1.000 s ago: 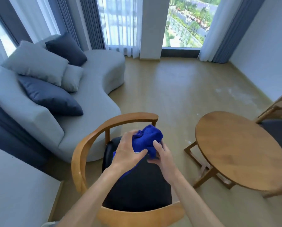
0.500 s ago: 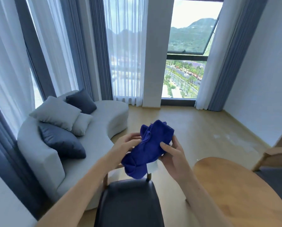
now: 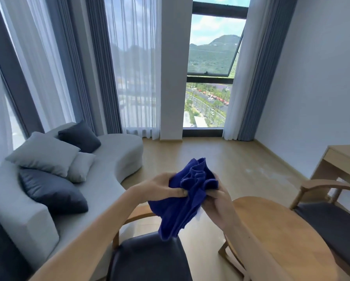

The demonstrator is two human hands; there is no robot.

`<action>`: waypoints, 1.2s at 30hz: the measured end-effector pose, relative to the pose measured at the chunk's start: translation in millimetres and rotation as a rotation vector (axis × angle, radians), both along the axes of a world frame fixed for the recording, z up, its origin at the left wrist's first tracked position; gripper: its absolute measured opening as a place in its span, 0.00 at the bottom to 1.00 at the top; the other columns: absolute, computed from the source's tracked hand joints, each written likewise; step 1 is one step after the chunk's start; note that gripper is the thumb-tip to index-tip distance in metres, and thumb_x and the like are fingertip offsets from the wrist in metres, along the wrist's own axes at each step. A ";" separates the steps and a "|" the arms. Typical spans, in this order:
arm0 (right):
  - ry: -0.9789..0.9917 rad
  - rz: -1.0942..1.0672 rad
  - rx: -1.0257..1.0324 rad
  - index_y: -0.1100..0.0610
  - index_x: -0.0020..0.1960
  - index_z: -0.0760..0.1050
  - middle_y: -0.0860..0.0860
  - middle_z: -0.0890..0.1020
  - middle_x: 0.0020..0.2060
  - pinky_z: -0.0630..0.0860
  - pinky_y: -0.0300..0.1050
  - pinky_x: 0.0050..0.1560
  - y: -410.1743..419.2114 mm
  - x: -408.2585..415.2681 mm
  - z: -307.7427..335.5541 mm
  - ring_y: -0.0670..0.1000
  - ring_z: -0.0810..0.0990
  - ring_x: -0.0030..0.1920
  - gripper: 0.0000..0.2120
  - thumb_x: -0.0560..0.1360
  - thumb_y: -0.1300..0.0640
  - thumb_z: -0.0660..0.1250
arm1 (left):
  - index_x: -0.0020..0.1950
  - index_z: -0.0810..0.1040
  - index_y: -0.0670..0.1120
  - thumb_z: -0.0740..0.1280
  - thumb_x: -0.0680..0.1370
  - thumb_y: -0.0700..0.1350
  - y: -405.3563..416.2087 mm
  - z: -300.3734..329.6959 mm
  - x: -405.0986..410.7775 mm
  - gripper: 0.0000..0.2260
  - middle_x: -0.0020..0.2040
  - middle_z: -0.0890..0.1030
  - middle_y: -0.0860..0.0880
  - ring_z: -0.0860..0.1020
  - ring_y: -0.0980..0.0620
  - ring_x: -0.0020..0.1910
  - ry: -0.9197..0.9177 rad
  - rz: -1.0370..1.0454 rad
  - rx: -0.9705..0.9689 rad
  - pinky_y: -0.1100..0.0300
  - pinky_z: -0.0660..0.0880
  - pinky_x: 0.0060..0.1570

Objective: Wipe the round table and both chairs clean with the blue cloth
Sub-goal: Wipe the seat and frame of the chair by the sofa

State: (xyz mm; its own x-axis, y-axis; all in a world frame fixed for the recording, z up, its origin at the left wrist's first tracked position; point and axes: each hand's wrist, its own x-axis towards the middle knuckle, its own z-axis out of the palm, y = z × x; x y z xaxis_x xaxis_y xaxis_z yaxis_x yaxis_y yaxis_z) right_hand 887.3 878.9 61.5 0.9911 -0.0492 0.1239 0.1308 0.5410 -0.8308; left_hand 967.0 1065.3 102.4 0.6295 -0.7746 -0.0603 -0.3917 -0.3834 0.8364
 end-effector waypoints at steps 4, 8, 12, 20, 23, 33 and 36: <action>0.083 -0.174 -0.225 0.54 0.61 0.75 0.56 0.80 0.59 0.79 0.51 0.53 -32.1 1.9 13.2 0.57 0.80 0.58 0.25 0.74 0.75 0.54 | 0.56 0.73 0.52 0.69 0.76 0.55 -4.2 11.7 5.0 0.12 0.48 0.80 0.55 0.80 0.56 0.44 -0.260 -0.025 0.139 0.66 0.78 0.43; -0.099 -0.209 -0.697 0.47 0.69 0.69 0.44 0.75 0.65 0.71 0.43 0.64 -42.2 4.2 42.5 0.45 0.73 0.66 0.23 0.75 0.58 0.64 | 0.56 0.72 0.53 0.69 0.75 0.56 -9.4 24.4 12.0 0.14 0.49 0.78 0.54 0.78 0.54 0.45 -0.475 -0.056 0.305 0.59 0.78 0.47; -0.118 0.080 -1.273 0.46 0.75 0.58 0.41 0.73 0.62 0.76 0.32 0.51 -20.9 16.3 63.3 0.42 0.75 0.60 0.36 0.73 0.53 0.73 | 0.56 0.74 0.53 0.70 0.75 0.55 -16.9 37.7 15.3 0.14 0.49 0.79 0.53 0.77 0.56 0.45 -0.573 -0.085 0.361 0.57 0.78 0.48; -0.196 -0.057 -1.368 0.45 0.49 0.77 0.42 0.81 0.43 0.74 0.34 0.39 -18.9 25.0 74.1 0.41 0.80 0.43 0.14 0.73 0.64 0.69 | 0.53 0.74 0.56 0.73 0.72 0.53 13.5 49.3 27.6 0.13 0.45 0.78 0.59 0.78 0.59 0.43 -0.481 -0.073 0.447 0.69 0.73 0.34; -0.170 -0.082 -1.280 0.47 0.48 0.78 0.43 0.82 0.42 0.75 0.33 0.39 -22.0 26.8 71.5 0.42 0.81 0.42 0.14 0.72 0.65 0.69 | 0.52 0.75 0.55 0.72 0.73 0.47 34.0 42.4 32.4 0.10 0.45 0.79 0.58 0.79 0.57 0.44 -0.401 -0.035 0.389 0.68 0.76 0.35; -0.129 -0.043 -1.333 0.50 0.49 0.75 0.46 0.83 0.42 0.77 0.36 0.39 -25.5 29.7 73.7 0.47 0.82 0.42 0.09 0.74 0.62 0.69 | 0.48 0.79 0.45 0.69 0.74 0.40 48.0 35.2 36.3 0.03 0.40 0.77 0.53 0.74 0.57 0.38 -0.726 0.140 0.119 0.63 0.68 0.39; -0.083 -0.027 -1.346 0.49 0.46 0.75 0.47 0.84 0.40 0.77 0.36 0.37 -27.3 29.2 71.5 0.47 0.83 0.40 0.07 0.75 0.60 0.69 | 0.45 0.77 0.47 0.71 0.73 0.39 47.2 34.0 33.6 0.05 0.41 0.80 0.51 0.76 0.55 0.39 -0.658 0.188 0.033 0.60 0.73 0.40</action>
State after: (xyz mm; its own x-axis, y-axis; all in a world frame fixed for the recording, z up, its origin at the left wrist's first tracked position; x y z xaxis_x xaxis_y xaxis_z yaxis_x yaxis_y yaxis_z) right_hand 916.5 851.6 133.0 0.9789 0.1379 0.1506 0.2040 -0.6850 -0.6994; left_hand 1000.6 1112.5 136.4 0.6668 -0.6531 0.3589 -0.7387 -0.5158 0.4339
